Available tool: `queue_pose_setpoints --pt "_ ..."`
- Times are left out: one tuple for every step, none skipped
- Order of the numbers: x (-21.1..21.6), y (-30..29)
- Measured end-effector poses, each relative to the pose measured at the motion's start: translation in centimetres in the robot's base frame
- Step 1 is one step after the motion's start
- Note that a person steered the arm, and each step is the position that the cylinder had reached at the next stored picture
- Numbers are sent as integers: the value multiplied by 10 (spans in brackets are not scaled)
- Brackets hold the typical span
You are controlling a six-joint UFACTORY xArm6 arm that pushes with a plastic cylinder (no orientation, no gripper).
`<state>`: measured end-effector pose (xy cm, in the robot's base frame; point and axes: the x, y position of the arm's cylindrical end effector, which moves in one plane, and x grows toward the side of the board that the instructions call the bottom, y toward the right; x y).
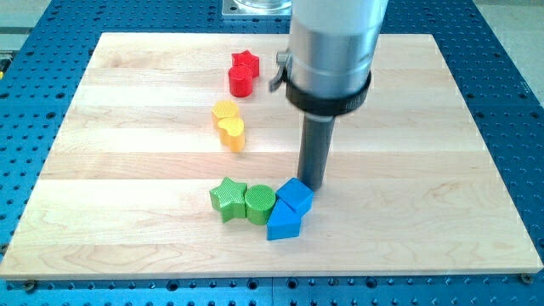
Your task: Move the green circle into the heart
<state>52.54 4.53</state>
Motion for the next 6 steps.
queue_pose_setpoints --pt "20 32" --pt "53 66" --pt "93 40" --pt "73 -55" --pt "58 -94" --pt "37 -59"
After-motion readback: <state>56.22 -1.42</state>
